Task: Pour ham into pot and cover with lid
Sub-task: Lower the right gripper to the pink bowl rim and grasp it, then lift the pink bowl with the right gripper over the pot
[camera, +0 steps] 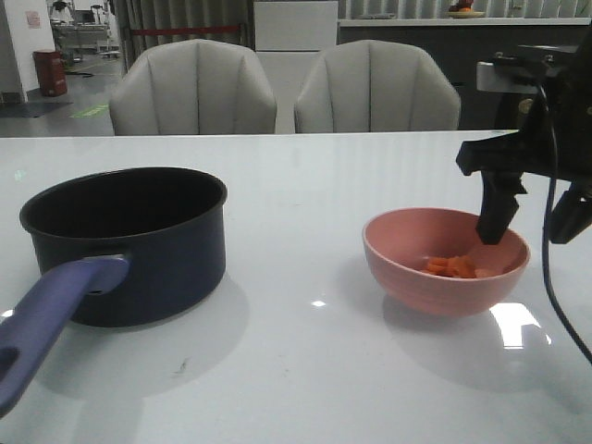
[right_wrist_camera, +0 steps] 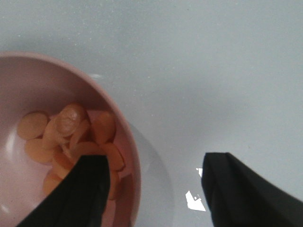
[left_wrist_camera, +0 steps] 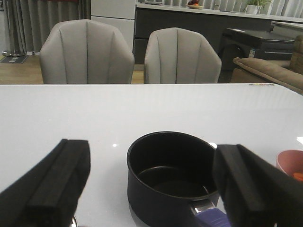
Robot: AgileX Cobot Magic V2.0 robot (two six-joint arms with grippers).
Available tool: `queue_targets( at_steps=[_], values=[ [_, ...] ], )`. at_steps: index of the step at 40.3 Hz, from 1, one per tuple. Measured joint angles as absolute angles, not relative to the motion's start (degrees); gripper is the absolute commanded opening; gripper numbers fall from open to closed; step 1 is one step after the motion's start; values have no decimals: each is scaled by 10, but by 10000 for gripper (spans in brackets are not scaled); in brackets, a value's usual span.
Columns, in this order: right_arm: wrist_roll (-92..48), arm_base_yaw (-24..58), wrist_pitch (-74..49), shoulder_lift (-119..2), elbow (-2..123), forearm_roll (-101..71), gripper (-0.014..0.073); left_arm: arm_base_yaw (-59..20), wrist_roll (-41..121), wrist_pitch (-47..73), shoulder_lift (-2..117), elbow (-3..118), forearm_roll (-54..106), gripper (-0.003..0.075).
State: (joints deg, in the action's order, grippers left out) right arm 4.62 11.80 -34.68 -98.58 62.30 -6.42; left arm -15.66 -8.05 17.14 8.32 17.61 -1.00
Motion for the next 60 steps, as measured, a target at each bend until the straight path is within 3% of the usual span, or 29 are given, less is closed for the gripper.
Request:
queue_targets(
  at_steps=[4,13,33,43,52,60],
  values=[
    [46,118,-351,-1006,632,-65,454,-157,-80,171,83,176,-10,572],
    [46,118,-372,-1032,650,-67,119,-157,-80,171,83,176,-10,572],
    [26,124,-469,-1024,789,-130,136,-157,-80,171,83,176,-10,572],
    [-27,218,-483,-1024,887,-164,136,-157,-80,171,83,176,-10,572],
    [-31,331,-367,-1023,901,-114,136,-157,-80,171,83,176,-10,572],
    [-32,393,-154,-1023,846,-56,136,-157,-80,171,83,176,-10,572]
  ],
)
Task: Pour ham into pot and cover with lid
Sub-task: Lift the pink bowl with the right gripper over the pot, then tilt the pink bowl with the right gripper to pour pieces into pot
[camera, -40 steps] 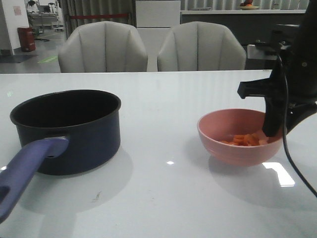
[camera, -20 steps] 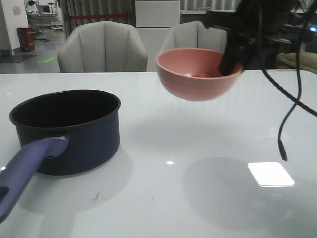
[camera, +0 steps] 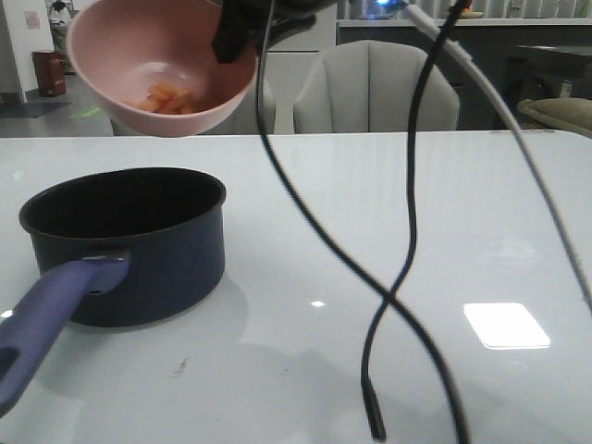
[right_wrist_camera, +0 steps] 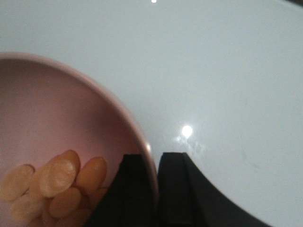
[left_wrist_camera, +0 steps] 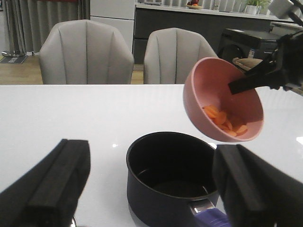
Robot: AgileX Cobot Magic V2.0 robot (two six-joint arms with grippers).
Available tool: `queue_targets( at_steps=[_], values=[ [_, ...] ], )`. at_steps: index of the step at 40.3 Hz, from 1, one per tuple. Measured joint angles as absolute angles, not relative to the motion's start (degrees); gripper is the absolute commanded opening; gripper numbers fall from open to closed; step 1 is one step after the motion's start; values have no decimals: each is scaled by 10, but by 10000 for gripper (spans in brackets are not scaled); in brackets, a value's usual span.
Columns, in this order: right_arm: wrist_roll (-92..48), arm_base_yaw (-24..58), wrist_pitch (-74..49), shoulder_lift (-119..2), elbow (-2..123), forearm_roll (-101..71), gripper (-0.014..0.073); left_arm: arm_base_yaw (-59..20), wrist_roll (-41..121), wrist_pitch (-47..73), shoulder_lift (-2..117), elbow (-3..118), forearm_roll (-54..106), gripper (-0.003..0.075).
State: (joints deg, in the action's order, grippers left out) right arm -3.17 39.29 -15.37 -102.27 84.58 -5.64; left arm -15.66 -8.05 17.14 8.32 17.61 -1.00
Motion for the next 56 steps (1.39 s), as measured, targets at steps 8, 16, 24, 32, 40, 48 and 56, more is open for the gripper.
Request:
queue_targets(
  at_steps=[8,16,24,32,40,48,56],
  values=[
    [-46,407,113,-1025,726,-37,136,-157,-80,171,83,176,-10,572],
    [-157,410,238,-1047,689,-37,136,-157,-80,171,83,176,-10,572],
    [-323,425,300,-1077,689,-68,136,-157,-80,171,83,176,-10,572],
    [-487,452,412,-1107,687,-95,136,-157,-80,171,83,176,-10,572],
    [-624,476,566,-1147,682,-95,136,-157,-80,171,83,176,-10,572],
    [-710,480,636,-1184,681,-92,136,-157,-80,171,83,176,-10,572],
    [-687,480,641,-1191,679,-94,136,-157,-80,171,83,176,-10,572]
  ],
)
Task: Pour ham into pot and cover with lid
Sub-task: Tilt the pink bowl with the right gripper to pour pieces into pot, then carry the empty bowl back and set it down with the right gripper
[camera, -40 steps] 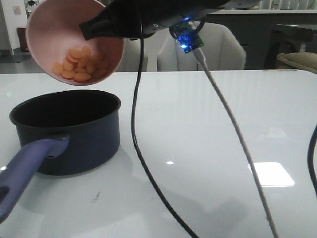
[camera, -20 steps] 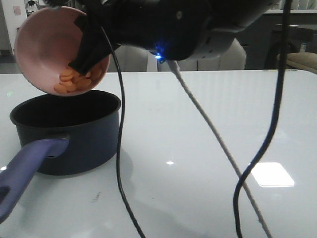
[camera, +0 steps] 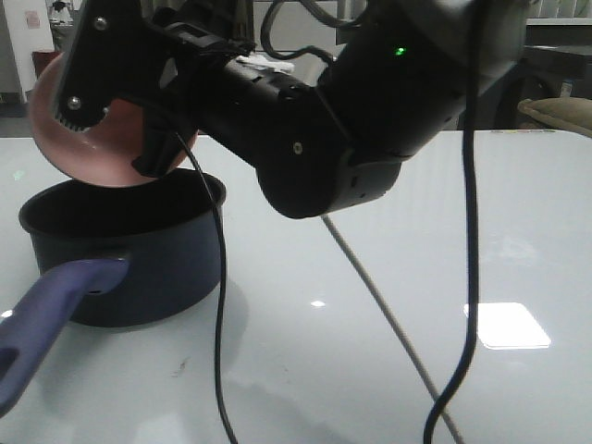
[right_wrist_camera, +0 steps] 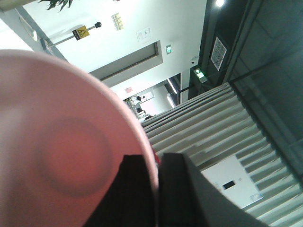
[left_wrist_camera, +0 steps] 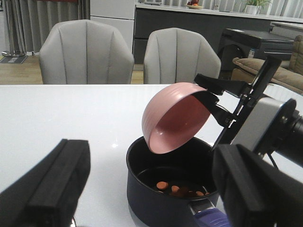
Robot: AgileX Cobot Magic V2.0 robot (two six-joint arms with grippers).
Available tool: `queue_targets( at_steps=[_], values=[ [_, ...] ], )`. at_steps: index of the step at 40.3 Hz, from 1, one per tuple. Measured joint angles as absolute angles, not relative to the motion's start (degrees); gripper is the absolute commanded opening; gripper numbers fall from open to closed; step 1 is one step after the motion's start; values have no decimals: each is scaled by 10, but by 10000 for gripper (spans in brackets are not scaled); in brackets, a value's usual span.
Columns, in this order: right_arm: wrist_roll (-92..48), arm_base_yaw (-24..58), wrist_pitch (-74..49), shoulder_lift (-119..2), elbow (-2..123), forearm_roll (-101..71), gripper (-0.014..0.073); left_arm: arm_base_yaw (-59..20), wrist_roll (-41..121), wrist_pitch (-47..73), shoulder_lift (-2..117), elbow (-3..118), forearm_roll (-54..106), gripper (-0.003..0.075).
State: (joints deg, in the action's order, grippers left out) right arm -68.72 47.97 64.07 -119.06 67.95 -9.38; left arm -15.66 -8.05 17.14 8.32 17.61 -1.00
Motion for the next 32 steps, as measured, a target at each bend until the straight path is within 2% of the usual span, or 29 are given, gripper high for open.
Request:
queue_targets(
  at_steps=[8,11,18,26,32],
  values=[
    [-491,481,639,-1179,679,-168,136,-157,-80,171,83,176,-10,572],
    [-432,481,602,-1160,679,-208,136,-157,-80,171,83,176,-10,572],
    [-353,481,430,-1093,679,-291,136,-157,-80,171,83,176,-10,572],
    [-344,477,217,-1016,679,-414,136,-157,-80,171,83,176,-10,572],
    [-355,452,63,-965,679,-435,136,-157,-80,171,83,176,-10,572]
  ],
)
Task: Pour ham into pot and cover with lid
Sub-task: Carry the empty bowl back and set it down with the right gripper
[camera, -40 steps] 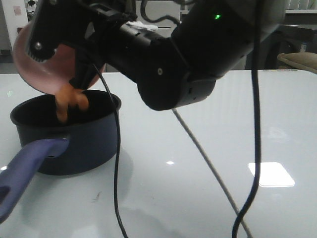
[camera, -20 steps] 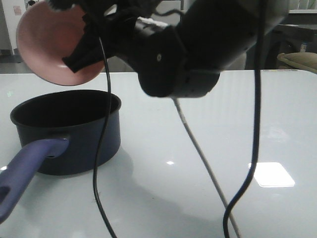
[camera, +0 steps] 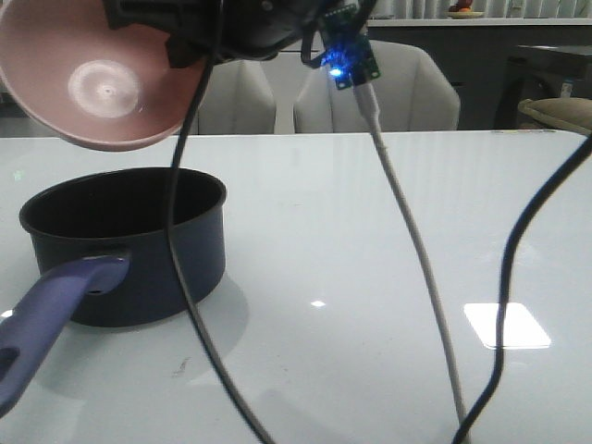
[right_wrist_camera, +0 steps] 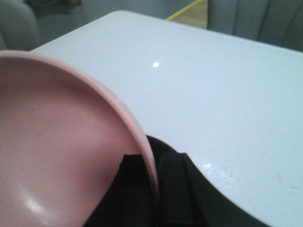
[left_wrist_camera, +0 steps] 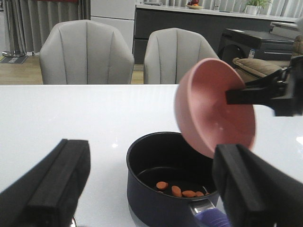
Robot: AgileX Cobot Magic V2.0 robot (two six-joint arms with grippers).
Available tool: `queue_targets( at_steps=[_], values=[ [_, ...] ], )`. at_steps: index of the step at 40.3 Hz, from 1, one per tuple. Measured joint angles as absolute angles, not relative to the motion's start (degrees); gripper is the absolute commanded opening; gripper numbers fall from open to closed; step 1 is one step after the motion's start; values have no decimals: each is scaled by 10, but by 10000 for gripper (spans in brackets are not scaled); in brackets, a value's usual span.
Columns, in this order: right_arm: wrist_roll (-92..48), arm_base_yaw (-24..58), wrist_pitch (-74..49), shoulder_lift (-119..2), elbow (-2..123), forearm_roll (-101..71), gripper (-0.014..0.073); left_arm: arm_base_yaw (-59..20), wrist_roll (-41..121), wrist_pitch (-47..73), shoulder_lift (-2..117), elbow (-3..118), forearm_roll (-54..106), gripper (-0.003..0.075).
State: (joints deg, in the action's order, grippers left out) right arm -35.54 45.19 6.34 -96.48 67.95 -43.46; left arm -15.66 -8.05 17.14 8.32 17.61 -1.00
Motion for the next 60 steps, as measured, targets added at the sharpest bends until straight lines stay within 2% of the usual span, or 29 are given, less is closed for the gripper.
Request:
queue_targets(
  at_steps=[11,19,25,32,46,49,56,60],
  values=[
    [-376,330,-185,-909,679,-411,136,-157,-80,171,83,176,-10,572],
    [-341,234,-299,-903,679,-326,136,-157,-80,171,83,176,-10,572],
    [-244,182,-343,-900,679,-200,136,-157,-80,171,83,176,-10,572],
    [-117,158,-379,-900,679,-64,136,-157,-80,171,83,176,-10,572],
    [-33,154,-384,-969,679,-37,143,-157,-80,171,83,176,-10,572],
    [-13,154,-378,-988,679,-37,176,-157,-80,171,83,176,-10,572],
    [16,154,-373,-1015,679,-37,342,-157,-80,171,83,176,-10,572],
    [21,154,-369,-1020,679,-37,402,-157,-80,171,83,176,-10,572]
  ],
)
